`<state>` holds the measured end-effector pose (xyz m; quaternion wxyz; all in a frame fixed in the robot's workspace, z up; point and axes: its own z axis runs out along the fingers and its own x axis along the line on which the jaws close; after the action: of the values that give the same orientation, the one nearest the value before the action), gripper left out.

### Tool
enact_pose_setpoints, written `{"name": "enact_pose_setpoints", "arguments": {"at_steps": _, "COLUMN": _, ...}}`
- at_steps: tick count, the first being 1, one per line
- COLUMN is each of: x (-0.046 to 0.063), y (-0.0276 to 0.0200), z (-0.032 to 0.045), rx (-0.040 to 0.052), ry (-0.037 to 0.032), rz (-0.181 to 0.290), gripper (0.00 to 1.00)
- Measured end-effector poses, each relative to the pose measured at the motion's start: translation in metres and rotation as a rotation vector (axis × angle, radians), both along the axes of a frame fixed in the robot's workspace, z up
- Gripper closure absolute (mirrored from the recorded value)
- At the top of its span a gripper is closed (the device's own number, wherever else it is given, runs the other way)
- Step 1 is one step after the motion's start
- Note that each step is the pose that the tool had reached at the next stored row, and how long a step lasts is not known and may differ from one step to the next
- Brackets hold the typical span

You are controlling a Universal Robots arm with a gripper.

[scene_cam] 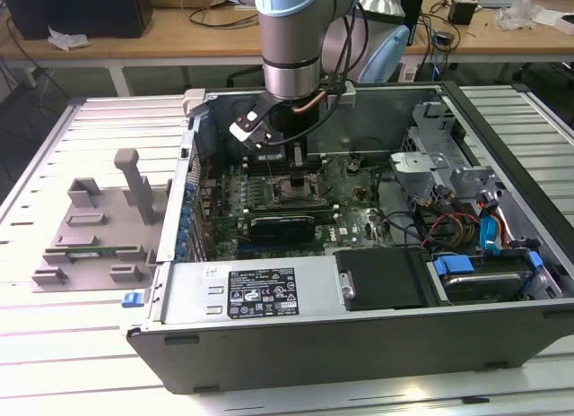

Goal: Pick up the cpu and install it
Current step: 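Place the cpu into insertion slot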

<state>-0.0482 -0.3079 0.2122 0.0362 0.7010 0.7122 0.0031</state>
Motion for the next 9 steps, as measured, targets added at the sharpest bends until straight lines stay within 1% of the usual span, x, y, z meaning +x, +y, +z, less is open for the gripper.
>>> {"name": "enact_pose_setpoints", "arguments": {"at_steps": 1, "x": 0.0, "y": 0.0, "z": 0.0, "rx": -0.0003, "ry": 0.0, "rz": 0.0, "gripper": 0.89}}
{"name": "enact_pose_setpoints", "arguments": {"at_steps": 6, "x": 0.0, "y": 0.0, "z": -0.0002, "rx": -0.0012, "ry": 0.0, "rz": 0.0, "gripper": 0.89}}
{"name": "enact_pose_setpoints", "arguments": {"at_steps": 7, "x": -0.0003, "y": -0.0002, "z": -0.0011, "rx": -0.0003, "ry": 0.0, "rz": 0.001, "gripper": 0.89}}
{"name": "enact_pose_setpoints", "arguments": {"at_steps": 9, "x": -0.0006, "y": -0.0011, "z": -0.0026, "rx": 0.0053, "ry": -0.0003, "rz": 0.006, "gripper": 0.89}}
